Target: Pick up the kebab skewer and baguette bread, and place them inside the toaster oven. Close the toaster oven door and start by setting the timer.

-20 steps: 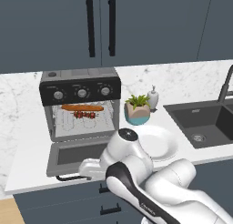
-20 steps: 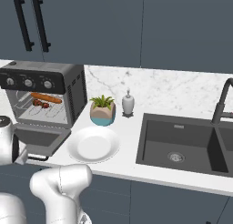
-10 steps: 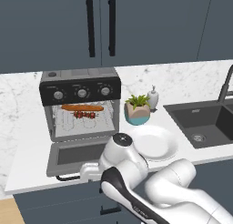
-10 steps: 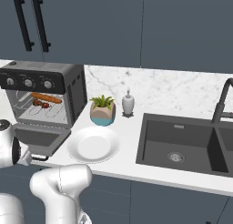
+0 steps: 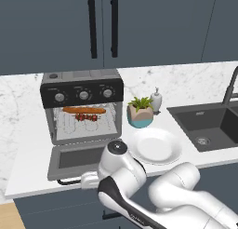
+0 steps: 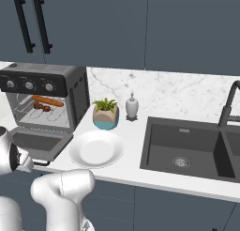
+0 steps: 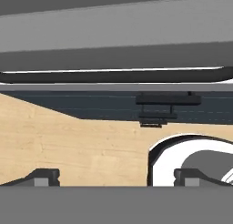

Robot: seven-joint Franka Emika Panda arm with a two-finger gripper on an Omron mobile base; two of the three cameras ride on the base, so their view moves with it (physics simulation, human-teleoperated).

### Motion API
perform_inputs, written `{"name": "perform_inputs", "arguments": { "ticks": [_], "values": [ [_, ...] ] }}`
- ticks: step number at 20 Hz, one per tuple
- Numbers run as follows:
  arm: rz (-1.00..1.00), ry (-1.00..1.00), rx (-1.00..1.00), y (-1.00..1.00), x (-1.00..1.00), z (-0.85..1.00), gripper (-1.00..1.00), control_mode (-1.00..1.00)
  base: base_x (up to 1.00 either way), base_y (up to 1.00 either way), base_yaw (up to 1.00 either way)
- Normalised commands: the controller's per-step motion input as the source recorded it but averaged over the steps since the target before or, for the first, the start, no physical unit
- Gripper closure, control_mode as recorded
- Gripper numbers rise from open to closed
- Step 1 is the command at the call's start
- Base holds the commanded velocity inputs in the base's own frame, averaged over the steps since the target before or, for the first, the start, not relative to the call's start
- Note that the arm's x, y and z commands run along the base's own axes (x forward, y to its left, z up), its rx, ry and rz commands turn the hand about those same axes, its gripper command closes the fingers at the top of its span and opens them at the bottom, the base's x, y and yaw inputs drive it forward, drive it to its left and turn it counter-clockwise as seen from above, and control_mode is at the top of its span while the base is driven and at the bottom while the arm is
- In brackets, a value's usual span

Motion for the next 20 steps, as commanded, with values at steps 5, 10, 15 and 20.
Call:
{"name": "perform_inputs", "arguments": {
  "ticks": [5, 10, 15, 20],
  "values": [
    [0.01, -0.01, -0.05, 0.00, 0.21, -0.27, -1.00, -1.00, 0.00, 0.00, 0.00],
    [0.01, -0.03, -0.03, -0.05, 0.19, -0.09, -1.00, -1.00, 0.00, 0.00, 0.00],
    [0.00, -0.06, 0.00, 0.00, 0.40, -0.05, -1.00, -1.00, 0.00, 0.00, 0.00],
    [0.00, -0.06, 0.00, -0.01, 0.33, -0.06, -1.00, -1.00, 0.00, 0.00, 0.00]
  ]
}}
